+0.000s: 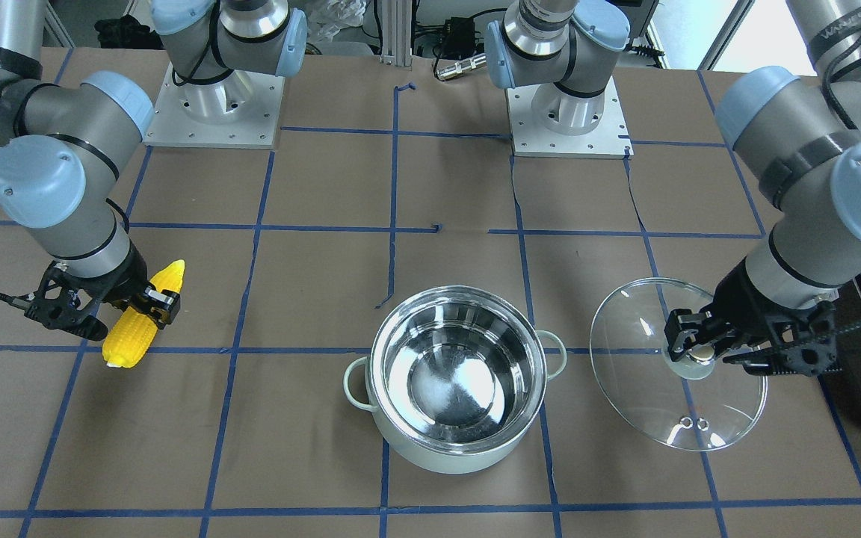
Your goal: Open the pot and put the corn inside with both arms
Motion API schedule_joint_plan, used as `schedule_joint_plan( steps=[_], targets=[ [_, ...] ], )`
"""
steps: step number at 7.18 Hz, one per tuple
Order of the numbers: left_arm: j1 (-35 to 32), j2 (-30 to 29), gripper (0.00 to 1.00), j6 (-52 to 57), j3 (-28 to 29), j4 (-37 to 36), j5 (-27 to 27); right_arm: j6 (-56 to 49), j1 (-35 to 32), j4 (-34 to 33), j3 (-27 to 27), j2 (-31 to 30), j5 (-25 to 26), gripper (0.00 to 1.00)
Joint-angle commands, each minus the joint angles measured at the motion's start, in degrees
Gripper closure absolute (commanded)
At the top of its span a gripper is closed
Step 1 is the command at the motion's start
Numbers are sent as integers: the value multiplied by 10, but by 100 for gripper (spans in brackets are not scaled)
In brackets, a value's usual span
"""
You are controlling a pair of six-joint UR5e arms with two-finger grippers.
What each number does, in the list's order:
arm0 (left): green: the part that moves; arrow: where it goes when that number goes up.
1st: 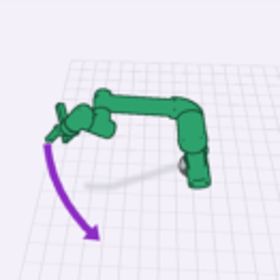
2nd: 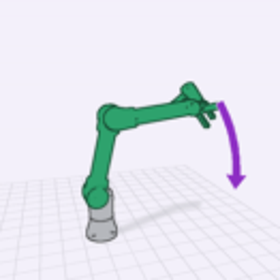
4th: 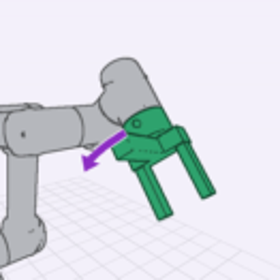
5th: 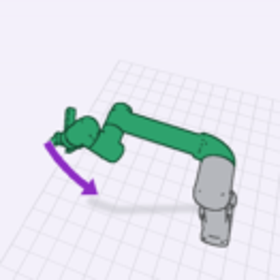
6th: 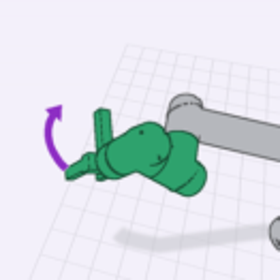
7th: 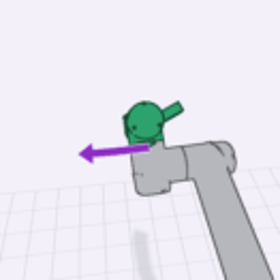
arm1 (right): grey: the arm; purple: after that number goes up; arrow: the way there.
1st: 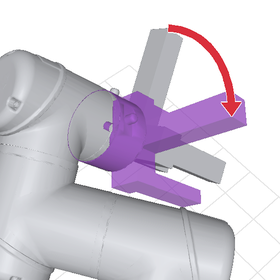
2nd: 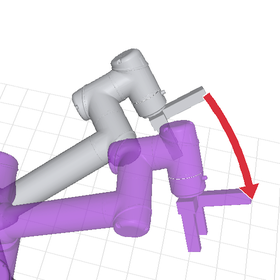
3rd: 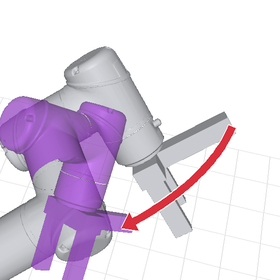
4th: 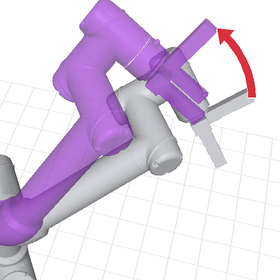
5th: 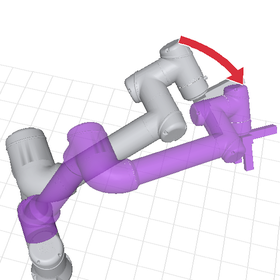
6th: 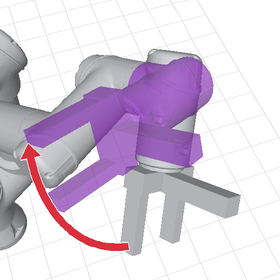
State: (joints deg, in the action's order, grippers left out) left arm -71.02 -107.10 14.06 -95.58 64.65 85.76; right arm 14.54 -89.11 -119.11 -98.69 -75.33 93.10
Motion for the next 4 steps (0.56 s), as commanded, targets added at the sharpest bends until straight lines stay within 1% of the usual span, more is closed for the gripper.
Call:
schedule_joint_plan(
  steps=[1, 2, 3, 4],
  targets=[
    [25, 0, 100, 15, -77, -91, 3, 106, -129, 91, 188, 78, -4, 100],
    [25, 0, 100, 20, -119, -161, 31, 125, -174, 119, 270, 122, -5, 100],
    [26, 0, 100, 21, -152, -193, 37, 158, -208, 128, 325, 160, -4, 100],
    [35, 0, 100, 26, -158, -203, 36, 186, -236, 128, 358, 197, -1, 100]
  ],
)
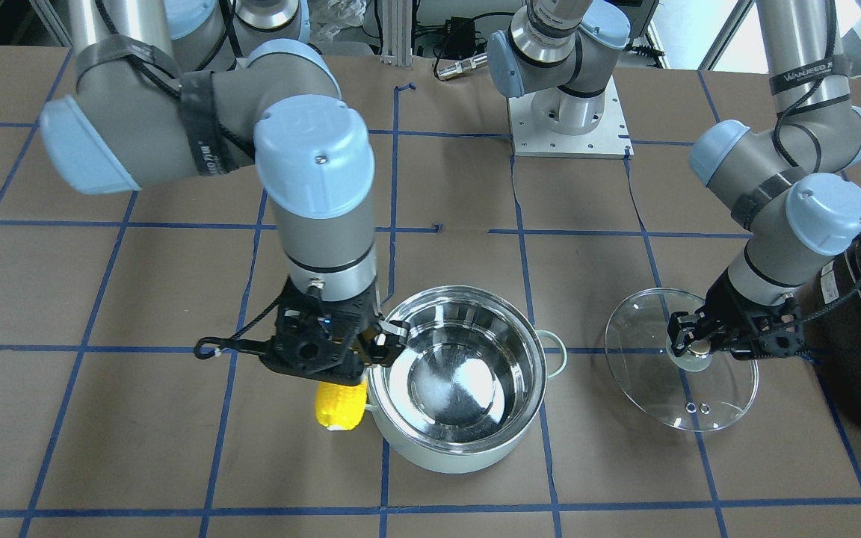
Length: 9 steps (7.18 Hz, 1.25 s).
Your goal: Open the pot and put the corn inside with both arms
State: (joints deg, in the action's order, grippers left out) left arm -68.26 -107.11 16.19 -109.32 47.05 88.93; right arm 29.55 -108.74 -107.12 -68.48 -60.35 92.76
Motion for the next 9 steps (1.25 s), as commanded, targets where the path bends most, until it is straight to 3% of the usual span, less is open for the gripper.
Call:
schedule_joint_plan(
  steps=[1, 6, 7, 8, 9],
  targets=[
    [13, -6, 100, 11, -22, -27, 5, 33, -53, 7, 76, 70, 5, 100],
    [20, -14, 100, 25, -24, -27, 3, -65, -86, 5, 72, 100, 6, 98],
    [23, -15, 100, 25, -24, -27, 1, -71, -86, 4, 63, 103, 3, 85],
    [28, -16, 100, 28, -24, -27, 4, -71, -86, 4, 56, 104, 3, 79],
    [29, -15, 100, 35, -24, -27, 4, -71, -86, -6, 49, 106, 0, 1]
  ],
)
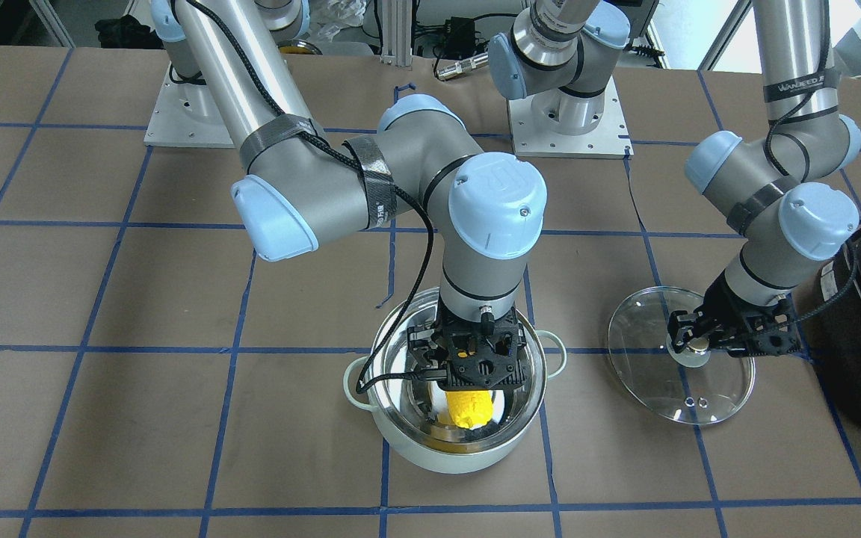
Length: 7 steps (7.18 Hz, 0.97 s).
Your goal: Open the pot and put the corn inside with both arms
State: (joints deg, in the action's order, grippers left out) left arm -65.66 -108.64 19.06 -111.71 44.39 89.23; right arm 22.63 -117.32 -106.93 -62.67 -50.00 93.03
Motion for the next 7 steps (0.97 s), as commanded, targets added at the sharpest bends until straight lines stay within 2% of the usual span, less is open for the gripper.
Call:
schedule_joint_plan(
  steps=[1, 3, 5, 7],
  targets=[
    [2, 0, 100, 3, -1, 1, 0, 1, 0, -19, -17, 0, -3, 0],
    [2, -2, 100, 5, 0, 1, 1, 0, 2, -21, -26, -11, 5, 0],
    [3, -2, 100, 9, 1, 2, 2, 6, 16, -8, -32, -59, 7, 0],
    [3, -2, 99, 9, -1, 2, 2, 3, 93, 58, -56, -144, 3, 0]
  ],
)
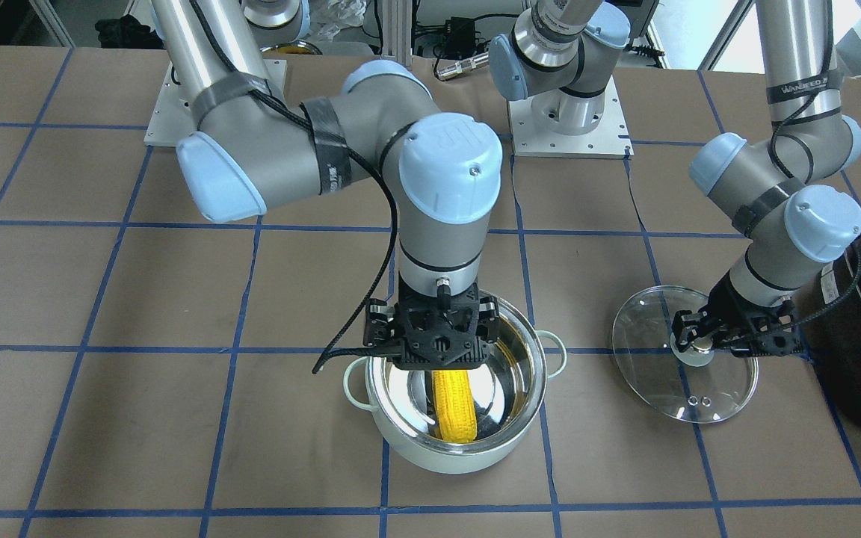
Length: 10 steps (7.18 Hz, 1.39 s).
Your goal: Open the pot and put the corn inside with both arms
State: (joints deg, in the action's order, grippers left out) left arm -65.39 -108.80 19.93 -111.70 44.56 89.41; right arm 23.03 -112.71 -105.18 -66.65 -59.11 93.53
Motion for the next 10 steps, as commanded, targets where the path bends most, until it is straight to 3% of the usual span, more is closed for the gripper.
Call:
schedule_joint_plan(
  steps=[1, 2, 3, 5, 6, 7, 9, 10],
  targets=[
    [0, 0, 76, -1, -1, 0, 1, -6, 90, 67, -46, -98, -6, 0],
    [0, 0, 17, -1, 1, 0, -2, -23, 117, 68, -84, -140, -9, 0],
    [0, 6, 0, -2, 6, -2, 1, -73, 142, 69, -130, -183, -1, 0],
    [-6, 30, 0, -5, 30, 49, 2, -134, 194, 112, -195, -258, -2, 0],
    [-17, 61, 0, -23, 78, 144, -3, -144, 205, 145, -200, -274, -6, 0],
    [-49, 84, 0, -115, 146, 255, -36, -173, 207, 175, -201, -279, -5, 0],
    [-184, 100, 0, -204, 253, 363, -33, -215, 207, 197, -201, -285, -5, 0],
    [-229, 109, 1, -237, 264, 394, -32, -218, 209, 194, -201, -285, 0, 0]
  ],
)
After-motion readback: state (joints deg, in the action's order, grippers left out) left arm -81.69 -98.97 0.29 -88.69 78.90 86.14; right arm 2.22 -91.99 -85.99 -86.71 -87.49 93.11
